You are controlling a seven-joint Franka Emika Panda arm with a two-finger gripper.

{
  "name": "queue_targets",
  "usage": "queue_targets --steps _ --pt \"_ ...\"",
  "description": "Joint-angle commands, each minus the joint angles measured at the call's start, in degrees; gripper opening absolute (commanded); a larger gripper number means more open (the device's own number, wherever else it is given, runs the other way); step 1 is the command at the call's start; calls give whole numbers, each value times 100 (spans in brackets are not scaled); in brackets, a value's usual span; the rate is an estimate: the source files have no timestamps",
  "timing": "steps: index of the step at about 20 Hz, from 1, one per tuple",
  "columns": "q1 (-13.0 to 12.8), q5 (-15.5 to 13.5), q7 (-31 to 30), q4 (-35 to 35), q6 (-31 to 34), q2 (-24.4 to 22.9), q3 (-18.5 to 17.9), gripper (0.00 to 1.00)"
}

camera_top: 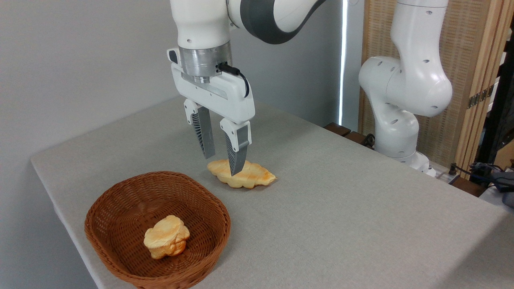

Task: Put bread into the basket
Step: 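Lower the open gripper down onto the golden croissant roll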

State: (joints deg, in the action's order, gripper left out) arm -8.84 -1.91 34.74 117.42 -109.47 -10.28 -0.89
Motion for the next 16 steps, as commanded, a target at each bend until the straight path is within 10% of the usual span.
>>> queue_targets --steps 1,16 --pt "-231 6 217 465 40 -247 -26 100" --pt "-681 111 4083 1099 40 -238 -35 100"
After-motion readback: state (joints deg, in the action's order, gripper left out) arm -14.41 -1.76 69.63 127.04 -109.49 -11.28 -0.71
